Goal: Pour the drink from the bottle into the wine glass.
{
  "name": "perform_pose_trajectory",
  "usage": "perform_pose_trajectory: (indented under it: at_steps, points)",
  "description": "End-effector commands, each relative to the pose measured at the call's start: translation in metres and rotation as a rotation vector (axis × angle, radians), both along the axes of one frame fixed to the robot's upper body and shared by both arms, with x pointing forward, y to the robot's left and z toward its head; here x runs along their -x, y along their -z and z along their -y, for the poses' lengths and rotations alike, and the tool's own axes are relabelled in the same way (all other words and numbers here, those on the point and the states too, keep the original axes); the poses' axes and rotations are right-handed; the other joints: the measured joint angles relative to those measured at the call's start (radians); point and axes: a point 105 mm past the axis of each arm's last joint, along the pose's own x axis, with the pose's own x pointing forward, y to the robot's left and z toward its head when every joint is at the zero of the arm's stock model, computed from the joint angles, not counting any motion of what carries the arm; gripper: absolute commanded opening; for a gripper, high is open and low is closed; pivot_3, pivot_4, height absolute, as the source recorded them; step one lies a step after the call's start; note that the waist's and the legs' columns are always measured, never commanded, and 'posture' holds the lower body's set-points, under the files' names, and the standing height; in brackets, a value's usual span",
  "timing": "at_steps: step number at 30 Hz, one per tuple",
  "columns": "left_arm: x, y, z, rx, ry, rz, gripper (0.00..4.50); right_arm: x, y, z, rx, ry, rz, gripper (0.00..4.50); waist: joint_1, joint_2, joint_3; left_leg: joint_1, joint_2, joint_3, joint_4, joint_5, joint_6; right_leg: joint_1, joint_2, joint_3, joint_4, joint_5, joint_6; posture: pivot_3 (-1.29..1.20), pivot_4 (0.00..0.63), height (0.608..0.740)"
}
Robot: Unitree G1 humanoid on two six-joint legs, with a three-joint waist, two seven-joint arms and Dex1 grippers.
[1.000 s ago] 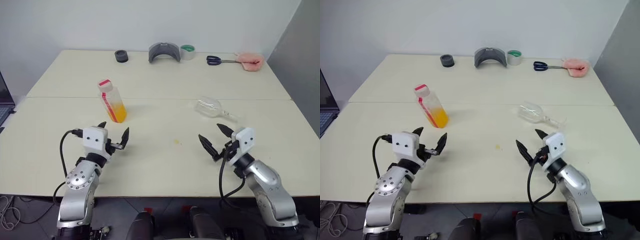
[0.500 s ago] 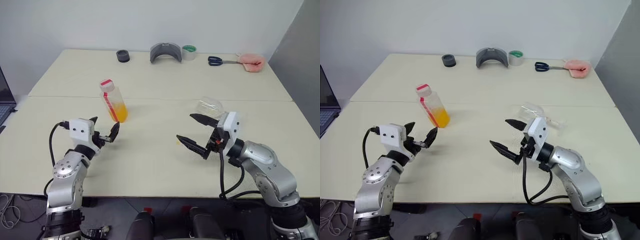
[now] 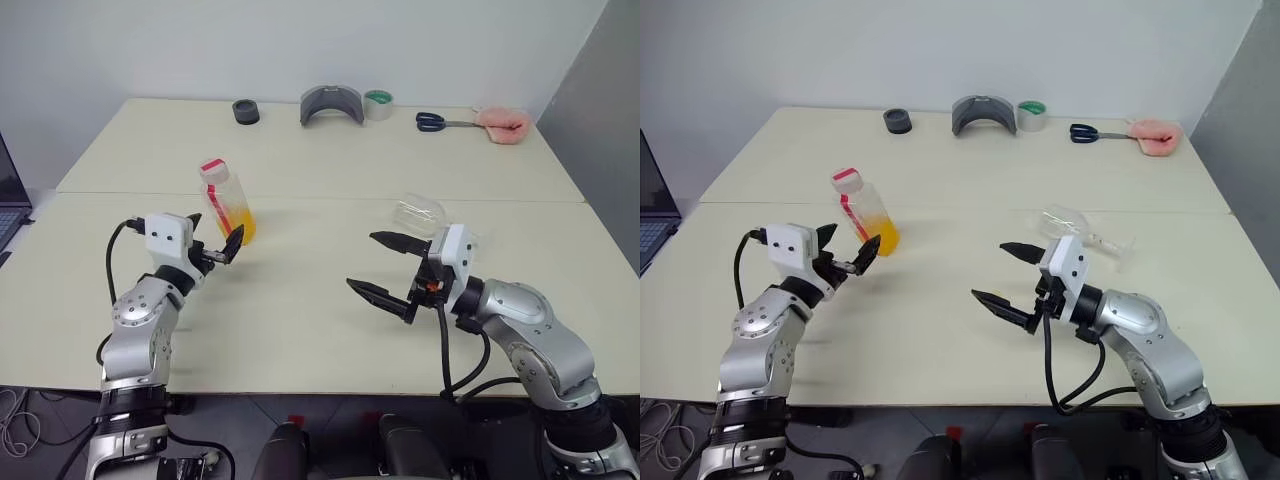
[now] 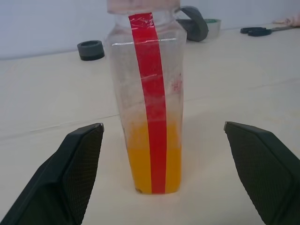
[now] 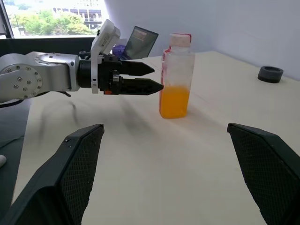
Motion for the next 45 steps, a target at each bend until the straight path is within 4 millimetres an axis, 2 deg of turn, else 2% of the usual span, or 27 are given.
perform_pose_trajectory:
  at_steps: [1,11,26,45]
  points:
    - [-0.006,-0.020,-0.003,-0.035,-0.019,0.061,4.44,-0.001,-0.013,0.003,-0.010,0.013,0.058,4.50,0.000,0.000,0.000,0.000,0.000,0.000,0.000,0.000,0.000,0.000,0.000,0.000,0.000,0.000,0.000,0.00,0.150,0.740]
    - [-0.026,-0.035,0.001,-0.048,-0.034,0.076,4.44,0.001,-0.011,-0.001,-0.006,0.002,0.047,4.50,0.000,0.000,0.000,0.000,0.000,0.000,0.000,0.000,0.000,0.000,0.000,0.000,0.000,0.000,0.000,0.00,0.150,0.740]
    - [-0.051,-0.047,0.009,-0.047,-0.007,0.090,4.44,-0.001,-0.012,0.001,0.009,0.006,0.052,4.50,0.000,0.000,0.000,0.000,0.000,0.000,0.000,0.000,0.000,0.000,0.000,0.000,0.000,0.000,0.000,0.00,0.150,0.740]
    - [-0.057,-0.047,0.011,-0.047,0.012,0.093,4.44,-0.003,-0.012,0.002,0.016,0.020,0.061,4.50,-0.001,0.000,0.000,0.000,0.000,0.000,0.000,0.000,0.000,0.000,0.000,0.000,0.000,0.000,0.000,0.00,0.150,0.740]
